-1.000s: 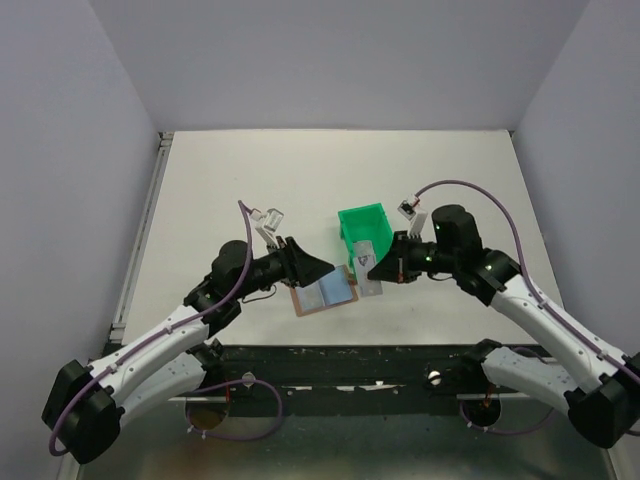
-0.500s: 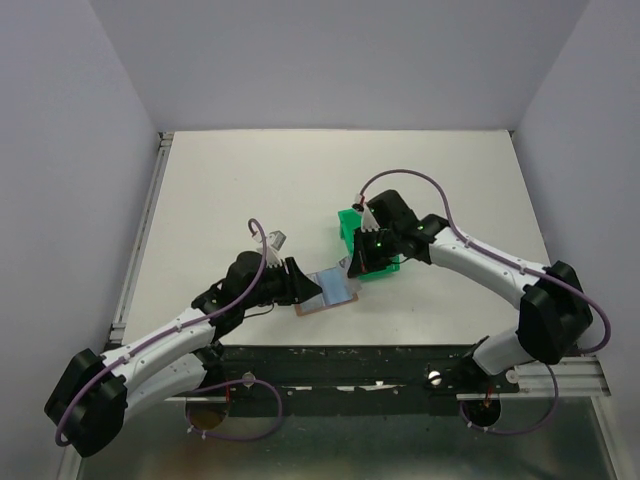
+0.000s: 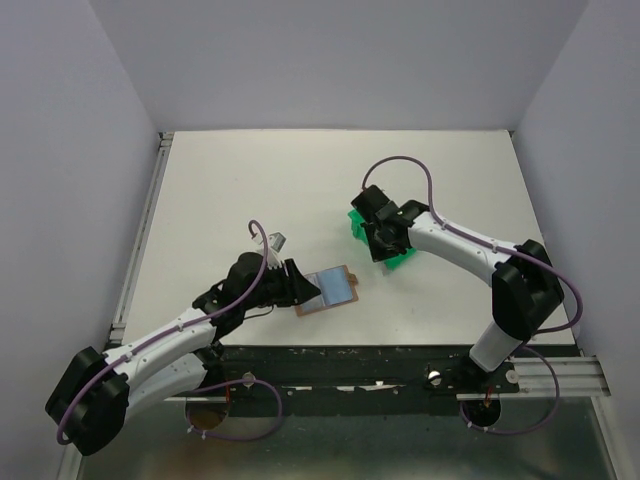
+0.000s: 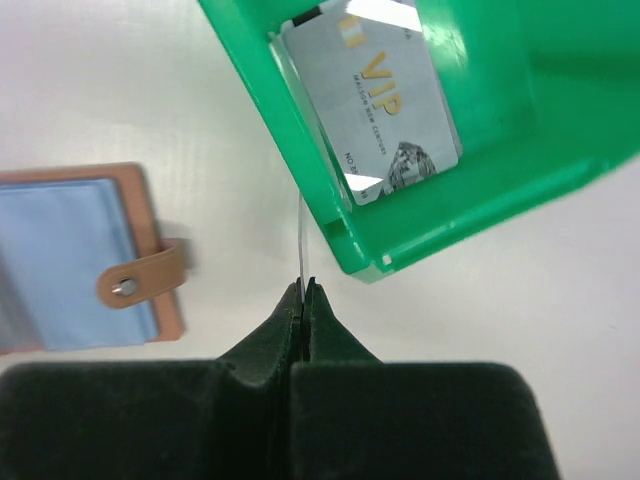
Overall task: Put the credit cards into the card holder
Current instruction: Insert the credit card into the card holder.
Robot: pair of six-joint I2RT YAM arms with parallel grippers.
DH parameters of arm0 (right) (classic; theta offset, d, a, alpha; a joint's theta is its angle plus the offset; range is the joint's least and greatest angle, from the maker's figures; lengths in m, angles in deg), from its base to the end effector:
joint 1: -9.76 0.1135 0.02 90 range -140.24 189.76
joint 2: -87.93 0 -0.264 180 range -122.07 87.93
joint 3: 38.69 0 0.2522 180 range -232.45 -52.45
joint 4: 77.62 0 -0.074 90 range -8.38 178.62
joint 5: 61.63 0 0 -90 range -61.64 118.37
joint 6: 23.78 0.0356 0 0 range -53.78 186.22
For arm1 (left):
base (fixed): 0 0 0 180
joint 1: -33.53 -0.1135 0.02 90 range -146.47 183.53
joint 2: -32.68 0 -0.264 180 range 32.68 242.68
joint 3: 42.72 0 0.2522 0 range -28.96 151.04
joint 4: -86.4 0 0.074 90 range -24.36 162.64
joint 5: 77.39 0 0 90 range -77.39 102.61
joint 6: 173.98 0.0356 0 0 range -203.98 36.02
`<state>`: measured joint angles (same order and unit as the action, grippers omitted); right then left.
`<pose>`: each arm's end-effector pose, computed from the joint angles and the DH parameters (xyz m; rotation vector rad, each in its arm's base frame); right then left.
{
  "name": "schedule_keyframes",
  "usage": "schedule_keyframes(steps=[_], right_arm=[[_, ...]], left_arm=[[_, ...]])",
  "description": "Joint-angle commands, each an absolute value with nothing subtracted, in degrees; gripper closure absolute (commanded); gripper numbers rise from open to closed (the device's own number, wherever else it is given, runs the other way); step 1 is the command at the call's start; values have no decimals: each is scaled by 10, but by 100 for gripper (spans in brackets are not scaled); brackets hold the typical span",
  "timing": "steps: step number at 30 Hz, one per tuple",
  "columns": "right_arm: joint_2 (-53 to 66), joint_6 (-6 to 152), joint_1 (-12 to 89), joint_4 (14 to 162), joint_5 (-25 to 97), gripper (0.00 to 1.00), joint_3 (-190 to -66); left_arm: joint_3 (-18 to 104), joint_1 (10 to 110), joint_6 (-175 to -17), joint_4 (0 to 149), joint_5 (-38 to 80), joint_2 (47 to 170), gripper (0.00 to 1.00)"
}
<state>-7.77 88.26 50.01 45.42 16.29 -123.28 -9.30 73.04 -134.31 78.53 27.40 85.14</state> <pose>0.2600 0.2103 0.2267 -0.3736 2.6815 0.0261 0.1441 -0.1306 0.1915 -0.0337 2.2616 -1.1846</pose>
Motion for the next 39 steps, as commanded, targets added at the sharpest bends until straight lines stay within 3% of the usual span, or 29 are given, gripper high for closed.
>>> schedule_keyframes(steps=[1, 5, 11, 15, 23, 31, 39], right_arm=[[-78, 883, 504, 400, 5, 100, -1247], [-60, 879, 505, 403, 21, 100, -1234], [57, 850, 504, 579, 346, 100, -1128], [37, 867, 508, 602, 469, 100, -1139], [-35, 896, 521, 607, 512, 100, -1170], [-70, 905, 526, 532, 384, 100, -1193], [-77, 915, 526, 523, 355, 100, -1181]], left_arm=[[-107, 733, -1338, 784, 255, 851, 50], [-109, 733, -1339, 781, 254, 855, 50], [-118, 733, -1341, 778, 242, 859, 50], [-127, 734, -1346, 787, 240, 860, 50], [-128, 733, -1343, 798, 234, 887, 55], [-118, 733, -1336, 810, 237, 908, 58], [-79, 734, -1327, 845, 239, 978, 65]])
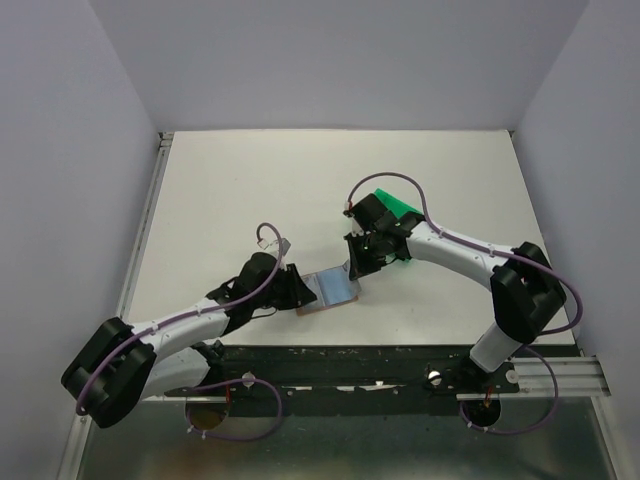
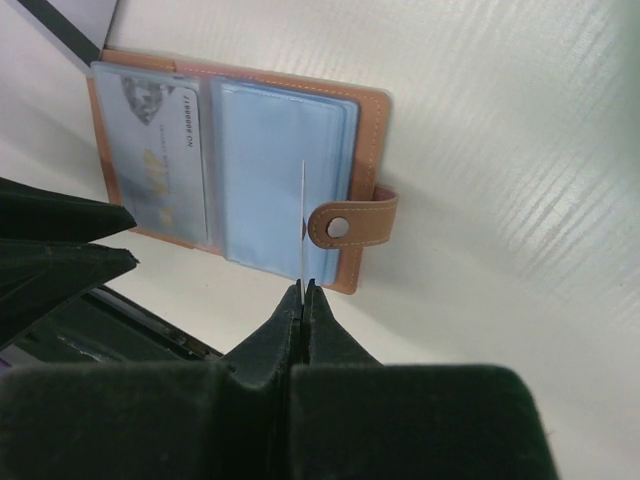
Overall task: Put the credit cards into the card holder
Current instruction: Insert the credit card into the card holder.
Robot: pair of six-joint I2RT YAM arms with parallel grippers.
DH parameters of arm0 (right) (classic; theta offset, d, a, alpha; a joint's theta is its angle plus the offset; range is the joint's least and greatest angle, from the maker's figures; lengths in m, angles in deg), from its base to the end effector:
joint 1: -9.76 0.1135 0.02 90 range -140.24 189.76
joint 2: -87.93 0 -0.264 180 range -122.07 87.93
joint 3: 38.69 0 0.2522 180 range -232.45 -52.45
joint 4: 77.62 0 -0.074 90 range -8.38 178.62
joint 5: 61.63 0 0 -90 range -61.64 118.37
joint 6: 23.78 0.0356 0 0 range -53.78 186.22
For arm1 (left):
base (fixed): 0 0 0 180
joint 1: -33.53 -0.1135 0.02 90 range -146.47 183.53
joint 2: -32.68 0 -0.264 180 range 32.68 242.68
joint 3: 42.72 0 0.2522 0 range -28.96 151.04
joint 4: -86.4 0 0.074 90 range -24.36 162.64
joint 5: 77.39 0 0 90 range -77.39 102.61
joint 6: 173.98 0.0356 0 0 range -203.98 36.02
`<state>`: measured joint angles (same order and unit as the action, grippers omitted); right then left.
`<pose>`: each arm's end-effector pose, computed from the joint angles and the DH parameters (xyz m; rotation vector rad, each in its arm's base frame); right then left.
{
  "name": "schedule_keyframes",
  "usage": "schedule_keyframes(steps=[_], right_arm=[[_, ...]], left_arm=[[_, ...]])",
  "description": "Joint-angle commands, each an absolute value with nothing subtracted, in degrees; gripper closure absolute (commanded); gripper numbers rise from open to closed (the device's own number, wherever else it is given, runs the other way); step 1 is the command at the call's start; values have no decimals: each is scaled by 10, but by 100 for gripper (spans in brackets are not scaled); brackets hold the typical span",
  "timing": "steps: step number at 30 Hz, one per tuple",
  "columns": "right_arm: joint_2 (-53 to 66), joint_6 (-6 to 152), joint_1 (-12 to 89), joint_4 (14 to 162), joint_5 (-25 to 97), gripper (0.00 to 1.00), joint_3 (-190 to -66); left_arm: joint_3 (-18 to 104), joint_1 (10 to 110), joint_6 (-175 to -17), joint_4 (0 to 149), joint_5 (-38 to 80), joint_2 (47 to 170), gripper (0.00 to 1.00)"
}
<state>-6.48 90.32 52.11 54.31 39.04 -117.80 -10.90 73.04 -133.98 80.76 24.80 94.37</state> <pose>0.2412 0.2288 0.2127 -0.5044 2.7506 0.5809 0.1511 -0.1344 0.1571 -0.0879 2.4005 -1.0515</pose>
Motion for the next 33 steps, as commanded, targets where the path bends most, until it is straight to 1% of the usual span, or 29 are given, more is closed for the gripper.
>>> schedule_keyframes(steps=[1, 5, 9, 12, 14, 33], right_arm=[[-77, 919, 526, 526, 354, 100, -1178], [-74, 921, 526, 538, 364, 100, -1166], [-68, 922, 526, 541, 362, 100, -1156], [-66, 921, 526, 540, 358, 100, -1155], [-68, 920, 526, 541, 362, 100, -1155], [-88, 928, 526, 572, 415, 100, -1137]], left_arm=[[-73, 733, -1326, 850, 240, 988, 68], [-58, 734, -1325, 879, 243, 1032, 79], [-40, 733, -1324, 884, 248, 1082, 94], [-39, 733, -1328, 891, 250, 1105, 99], [-42, 733, -1329, 893, 248, 1112, 100], [-57, 733, -1335, 914, 254, 1142, 100]])
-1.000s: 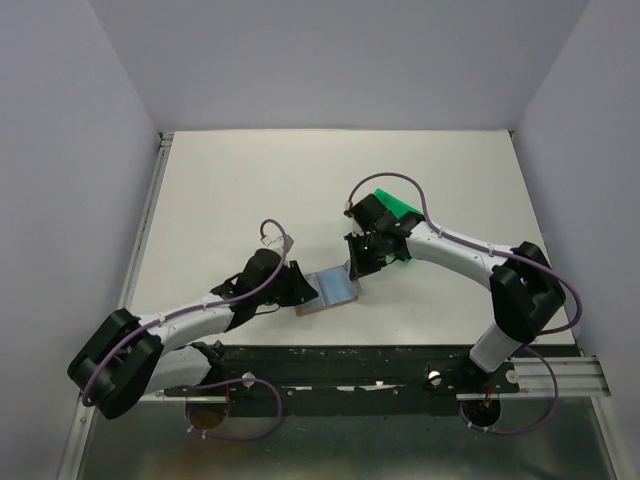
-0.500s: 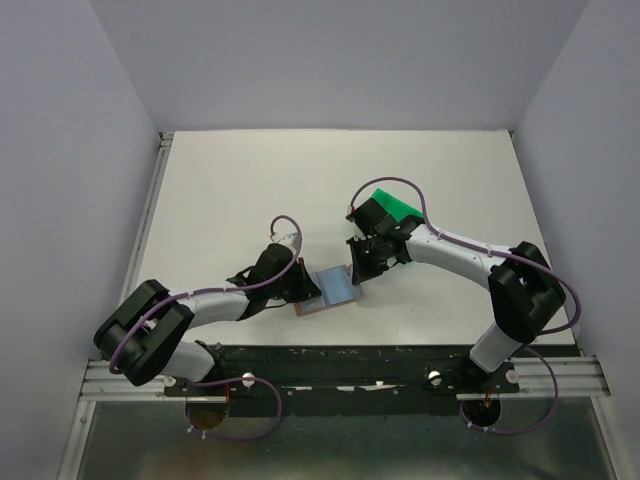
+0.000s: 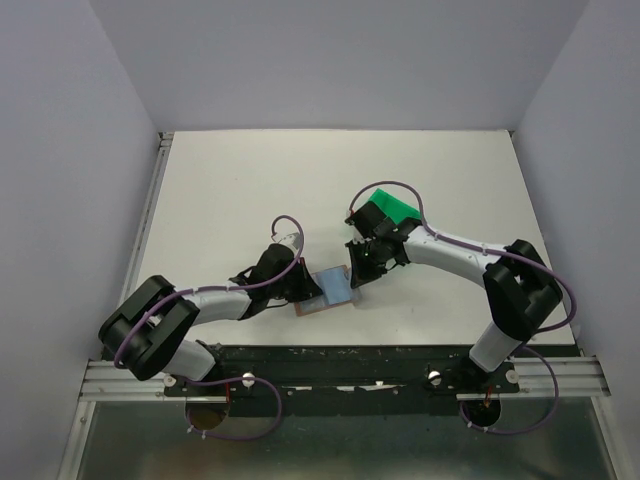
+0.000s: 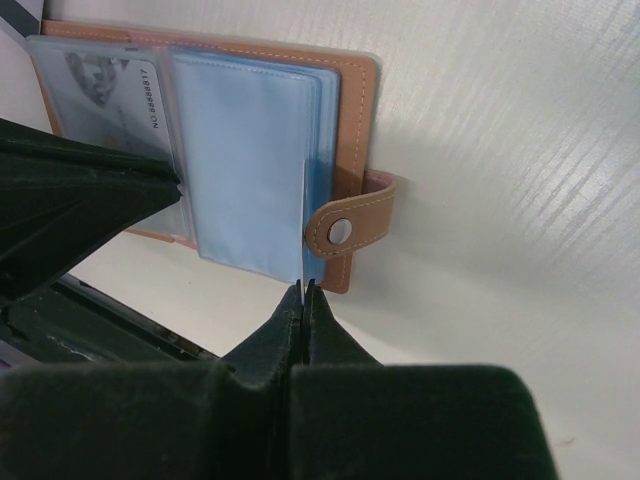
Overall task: Put the credit cards into the card holder
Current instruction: Insert the credit card into the card holder.
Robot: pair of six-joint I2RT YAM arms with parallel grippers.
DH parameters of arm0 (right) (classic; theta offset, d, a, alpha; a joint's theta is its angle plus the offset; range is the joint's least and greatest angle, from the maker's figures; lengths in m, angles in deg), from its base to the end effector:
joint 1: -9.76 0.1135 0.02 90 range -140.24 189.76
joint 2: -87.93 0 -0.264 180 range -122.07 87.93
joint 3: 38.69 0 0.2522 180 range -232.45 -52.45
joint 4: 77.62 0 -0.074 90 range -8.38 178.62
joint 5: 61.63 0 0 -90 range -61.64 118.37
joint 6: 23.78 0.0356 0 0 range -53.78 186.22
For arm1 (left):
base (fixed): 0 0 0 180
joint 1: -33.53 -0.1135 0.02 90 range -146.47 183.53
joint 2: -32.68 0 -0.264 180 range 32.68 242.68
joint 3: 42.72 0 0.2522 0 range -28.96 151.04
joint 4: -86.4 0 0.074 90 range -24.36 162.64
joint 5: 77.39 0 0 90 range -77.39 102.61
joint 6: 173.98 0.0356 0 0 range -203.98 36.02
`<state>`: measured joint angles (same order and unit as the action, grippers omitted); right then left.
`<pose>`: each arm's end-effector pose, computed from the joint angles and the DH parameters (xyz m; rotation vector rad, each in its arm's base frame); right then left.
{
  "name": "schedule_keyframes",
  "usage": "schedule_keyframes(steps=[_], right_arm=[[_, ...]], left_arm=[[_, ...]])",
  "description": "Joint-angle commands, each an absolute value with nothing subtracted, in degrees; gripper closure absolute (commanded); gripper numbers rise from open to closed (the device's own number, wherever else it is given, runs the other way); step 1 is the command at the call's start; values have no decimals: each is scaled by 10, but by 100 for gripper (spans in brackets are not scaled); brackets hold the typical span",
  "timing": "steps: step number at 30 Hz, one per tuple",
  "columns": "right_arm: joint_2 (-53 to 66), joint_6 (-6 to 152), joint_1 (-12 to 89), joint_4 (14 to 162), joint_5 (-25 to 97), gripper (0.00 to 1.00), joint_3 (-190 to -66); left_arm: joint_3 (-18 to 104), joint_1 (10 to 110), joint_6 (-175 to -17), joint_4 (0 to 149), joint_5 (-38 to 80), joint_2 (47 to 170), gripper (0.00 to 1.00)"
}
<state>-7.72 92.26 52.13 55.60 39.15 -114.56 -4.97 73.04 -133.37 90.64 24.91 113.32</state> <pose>0.2369 0.2251 0.1909 -0.4609 2.8190 0.5559 0.1856 -0.1629 0.1344 -0.0846 2.4544 -1.0143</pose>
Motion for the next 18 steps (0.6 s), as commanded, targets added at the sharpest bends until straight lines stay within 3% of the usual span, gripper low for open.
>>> schedule_keyframes(steps=[1, 18], right_arm=[[-89, 928, 526, 574, 418, 100, -1136], [-87, 939, 526, 595, 429, 100, -1124]], left_arm=[[-57, 734, -1334, 915, 254, 1143, 100], [-58, 733, -1335, 926, 260, 1156, 100]])
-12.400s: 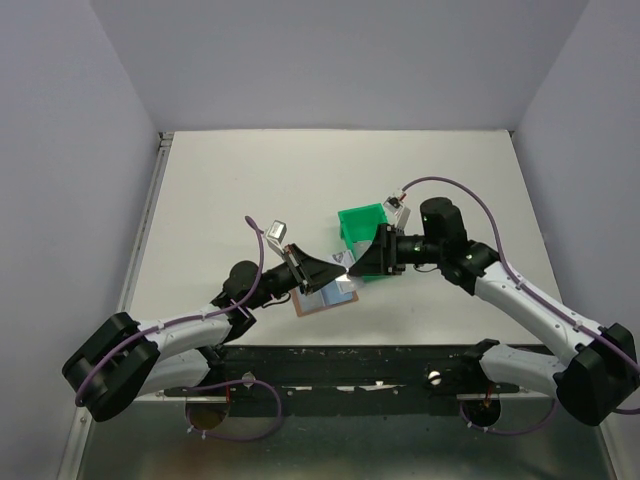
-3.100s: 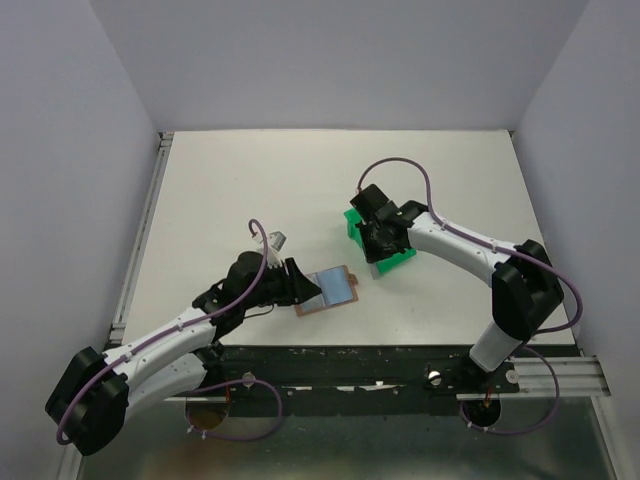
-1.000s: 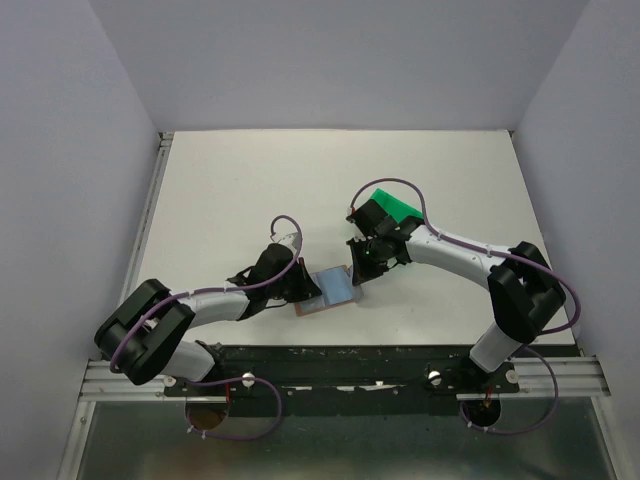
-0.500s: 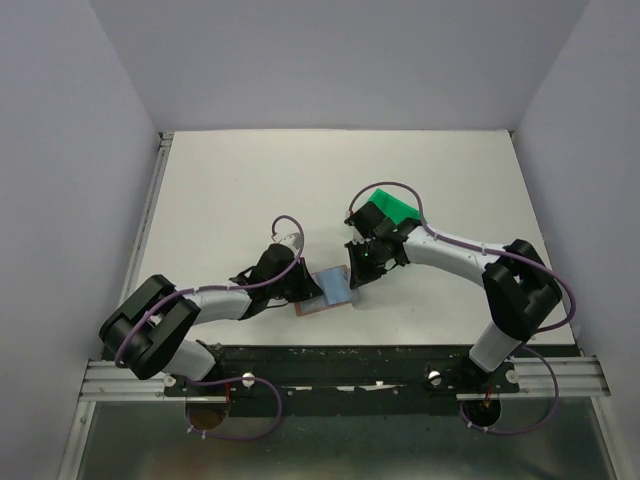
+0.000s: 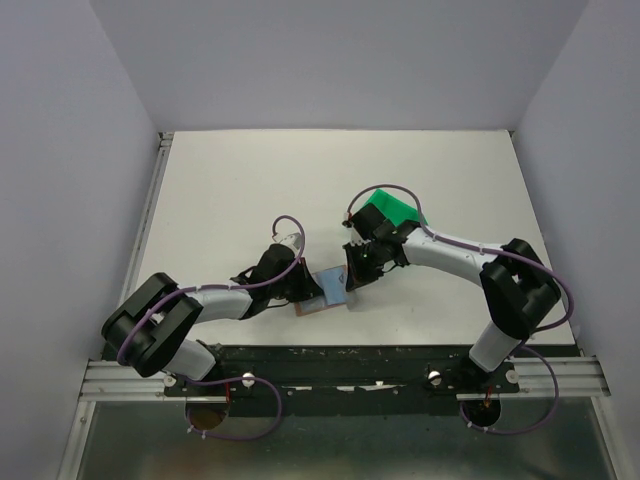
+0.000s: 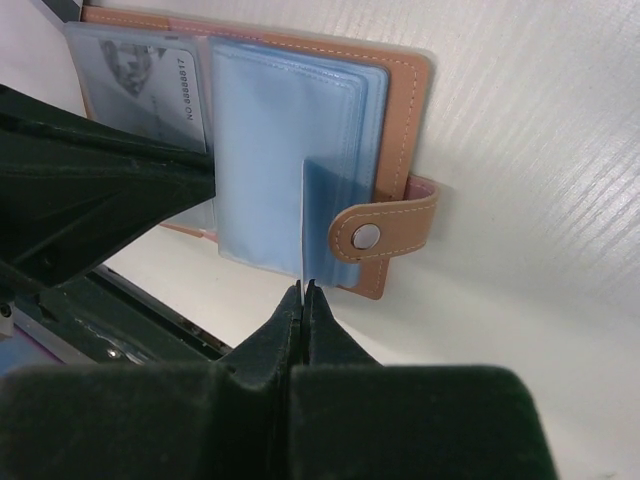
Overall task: Put the credit cards into the card holder
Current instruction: Insert the credit card into the card holder.
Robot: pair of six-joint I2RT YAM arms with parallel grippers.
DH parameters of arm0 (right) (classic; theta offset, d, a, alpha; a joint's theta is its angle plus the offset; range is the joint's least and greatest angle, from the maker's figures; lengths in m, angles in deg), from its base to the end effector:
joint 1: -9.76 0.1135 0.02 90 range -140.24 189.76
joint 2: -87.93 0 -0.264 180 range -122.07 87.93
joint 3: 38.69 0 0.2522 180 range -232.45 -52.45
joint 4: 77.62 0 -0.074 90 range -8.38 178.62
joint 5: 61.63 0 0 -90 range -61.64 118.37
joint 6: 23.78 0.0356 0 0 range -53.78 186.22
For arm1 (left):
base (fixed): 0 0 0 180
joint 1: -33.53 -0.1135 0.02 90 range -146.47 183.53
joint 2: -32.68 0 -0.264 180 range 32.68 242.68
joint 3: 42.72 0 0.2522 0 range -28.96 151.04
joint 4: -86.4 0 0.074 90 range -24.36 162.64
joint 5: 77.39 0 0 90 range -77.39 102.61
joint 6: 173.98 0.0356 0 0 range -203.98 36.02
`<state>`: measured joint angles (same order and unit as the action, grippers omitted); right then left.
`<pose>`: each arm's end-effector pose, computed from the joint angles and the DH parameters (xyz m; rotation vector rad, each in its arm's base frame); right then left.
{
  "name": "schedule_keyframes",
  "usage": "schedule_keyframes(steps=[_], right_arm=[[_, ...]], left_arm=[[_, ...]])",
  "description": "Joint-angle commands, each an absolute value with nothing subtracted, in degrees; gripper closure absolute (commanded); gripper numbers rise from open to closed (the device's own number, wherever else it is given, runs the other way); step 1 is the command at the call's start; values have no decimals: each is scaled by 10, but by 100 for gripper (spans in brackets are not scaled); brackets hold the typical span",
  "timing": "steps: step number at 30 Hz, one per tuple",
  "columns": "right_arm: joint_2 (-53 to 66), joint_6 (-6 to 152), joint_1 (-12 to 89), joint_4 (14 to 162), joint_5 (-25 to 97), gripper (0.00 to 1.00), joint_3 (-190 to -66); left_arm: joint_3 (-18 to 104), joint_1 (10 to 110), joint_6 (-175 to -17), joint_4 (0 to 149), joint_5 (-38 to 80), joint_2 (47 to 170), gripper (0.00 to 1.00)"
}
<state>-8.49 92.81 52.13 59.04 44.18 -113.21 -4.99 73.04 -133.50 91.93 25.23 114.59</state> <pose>0.2364 0.2288 0.1835 -0.4792 2.8225 0.6831 0.1869 -0.1642 0.1312 -0.0842 2.4567 -1.0209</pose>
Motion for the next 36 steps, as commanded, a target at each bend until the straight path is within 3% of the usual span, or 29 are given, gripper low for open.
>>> schedule_keyframes(steps=[1, 9, 36], right_arm=[[-80, 942, 525, 594, 420, 100, -1122], [-48, 960, 507, 584, 375, 100, -1112], [-78, 957, 500, 627, 473, 100, -1099]], left_arm=[[-58, 733, -1335, 927, 260, 1155, 100], [-64, 733, -1337, 929, 261, 1155, 100], [-65, 733, -1340, 935, 264, 1156, 100]])
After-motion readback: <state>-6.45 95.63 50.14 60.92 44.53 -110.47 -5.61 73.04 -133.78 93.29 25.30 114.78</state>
